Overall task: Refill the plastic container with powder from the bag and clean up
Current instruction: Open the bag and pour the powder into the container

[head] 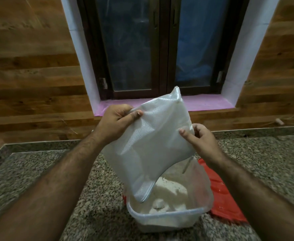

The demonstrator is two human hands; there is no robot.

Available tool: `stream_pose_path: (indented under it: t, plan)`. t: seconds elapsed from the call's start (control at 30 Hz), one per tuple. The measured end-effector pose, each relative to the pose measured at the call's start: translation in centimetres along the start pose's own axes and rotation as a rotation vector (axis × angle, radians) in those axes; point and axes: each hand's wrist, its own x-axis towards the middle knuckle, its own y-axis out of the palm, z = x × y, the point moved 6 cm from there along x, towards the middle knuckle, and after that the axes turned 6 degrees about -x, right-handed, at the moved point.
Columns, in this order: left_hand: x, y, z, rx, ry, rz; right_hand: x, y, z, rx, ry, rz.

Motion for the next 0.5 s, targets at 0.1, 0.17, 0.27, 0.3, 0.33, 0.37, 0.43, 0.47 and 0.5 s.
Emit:
stream_pose_path:
  t: [0.1, 0.17, 0.27, 0.3, 0.33, 0.37, 0.43, 0.47, 0.5]
  plan:
    - [-0.4, -0.7, 0.7, 0.011, 0.019, -0.081, 0.7, -0.3, 0.5, -0.019, -0.011, 0.038]
    - [-0.6, -1.2, 0.9, 0.045, 0.057, -0.136, 1.2, -0.9, 1.2, -0.108, -0.041, -0.009]
    - [-0.9, -1.8, 0.8, 0.219, 0.154, -0.201, 1.6, -1.9, 3.2, -0.288, -0.155, -0.132]
    - [-1.0, -1.9, 1.0, 0.282, 0.171, -0.214, 1.6, -2.1, 4.0, -0.337, -0.187, -0.165]
    - [-1.1, -2.0, 1.2, 0.339, 0.174, -0.225, 1.6, -2.2, 4.7, -0.368, -0.215, -0.189]
    - [-1.2, -2.2, 1.4, 0.39, 0.171, -0.235, 1.7, -2.2, 5.3, -0.387, -0.234, -0.206]
    - [-1.3, -2.7, 1.4, 0.491, 0.176, -0.24, 1.6, -2.2, 6.3, -0.432, -0.276, -0.235]
    - [-1.3, -2.9, 1.1, 0.554, 0.198, -0.236, 1.6, -2.1, 6.6, -0.461, -0.293, -0.245]
    - [-1.3, -3.2, 0.8, 0.62, 0.227, -0.239, 1.6, -2.0, 6.8, -0.491, -0.305, -0.255]
